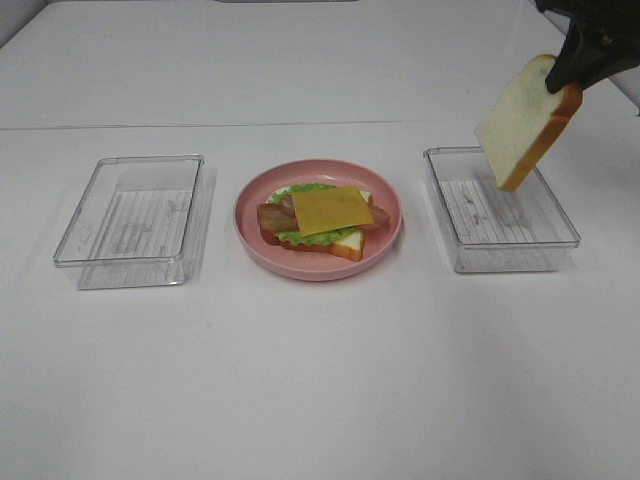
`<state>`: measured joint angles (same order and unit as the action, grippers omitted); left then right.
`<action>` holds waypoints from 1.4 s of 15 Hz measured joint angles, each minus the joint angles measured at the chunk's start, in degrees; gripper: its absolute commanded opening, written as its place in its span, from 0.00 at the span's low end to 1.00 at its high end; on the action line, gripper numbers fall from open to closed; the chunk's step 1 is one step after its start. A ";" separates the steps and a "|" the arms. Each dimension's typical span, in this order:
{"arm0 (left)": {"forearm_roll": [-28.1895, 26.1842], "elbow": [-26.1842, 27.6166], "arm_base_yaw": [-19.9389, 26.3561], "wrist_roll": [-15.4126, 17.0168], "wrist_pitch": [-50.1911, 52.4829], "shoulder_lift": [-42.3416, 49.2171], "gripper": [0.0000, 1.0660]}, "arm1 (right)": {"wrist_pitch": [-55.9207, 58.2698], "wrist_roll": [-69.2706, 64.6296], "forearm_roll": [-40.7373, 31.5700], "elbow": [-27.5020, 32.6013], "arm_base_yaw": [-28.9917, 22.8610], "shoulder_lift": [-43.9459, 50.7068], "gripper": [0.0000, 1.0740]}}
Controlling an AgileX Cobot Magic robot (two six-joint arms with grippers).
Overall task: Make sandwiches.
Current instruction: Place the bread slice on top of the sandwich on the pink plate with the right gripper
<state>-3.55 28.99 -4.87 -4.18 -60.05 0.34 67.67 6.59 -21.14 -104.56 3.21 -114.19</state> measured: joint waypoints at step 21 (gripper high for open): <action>0.00 0.00 0.00 0.00 0.00 0.00 0.78 | -24.52 12.89 -38.62 19.02 -17.99 -7.10 0.00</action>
<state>-3.55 28.99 -4.87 -4.18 -60.05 0.34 43.14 19.48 -59.76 -85.54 -14.78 -121.30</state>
